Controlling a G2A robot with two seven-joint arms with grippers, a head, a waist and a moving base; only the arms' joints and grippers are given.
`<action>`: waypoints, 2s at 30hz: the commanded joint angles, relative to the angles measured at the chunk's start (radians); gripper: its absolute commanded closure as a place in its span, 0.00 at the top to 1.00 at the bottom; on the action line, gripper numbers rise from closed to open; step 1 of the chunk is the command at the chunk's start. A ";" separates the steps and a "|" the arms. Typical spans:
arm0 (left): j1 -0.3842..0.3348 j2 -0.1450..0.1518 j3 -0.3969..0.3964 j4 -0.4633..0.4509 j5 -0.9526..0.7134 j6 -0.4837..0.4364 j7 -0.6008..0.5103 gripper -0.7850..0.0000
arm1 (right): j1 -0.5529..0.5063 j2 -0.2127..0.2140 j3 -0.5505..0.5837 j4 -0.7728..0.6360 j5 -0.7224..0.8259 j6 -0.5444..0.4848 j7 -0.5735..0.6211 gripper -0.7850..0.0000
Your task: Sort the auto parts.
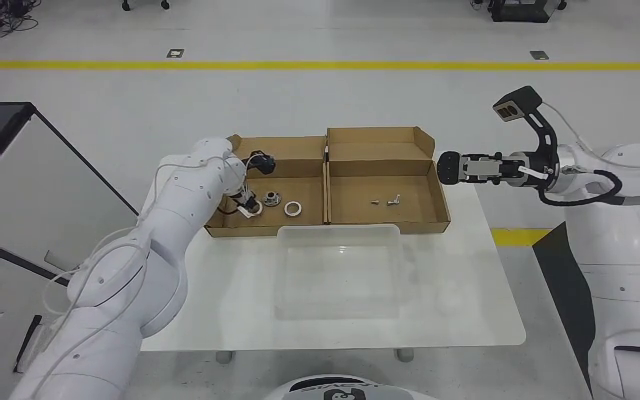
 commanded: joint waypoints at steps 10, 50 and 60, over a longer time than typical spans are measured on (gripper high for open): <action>-0.021 0.006 -0.024 0.005 0.006 -0.008 0.039 1.00 | 0.000 0.000 0.000 0.000 0.000 0.000 0.000 1.00; 0.922 0.529 -1.097 -1.625 -0.571 -0.442 0.133 1.00 | 0.000 0.000 0.000 0.000 0.000 0.000 0.000 1.00; 0.922 0.529 -1.097 -1.625 -0.571 -0.441 0.133 1.00 | 0.000 0.000 0.000 0.000 0.000 0.000 0.000 1.00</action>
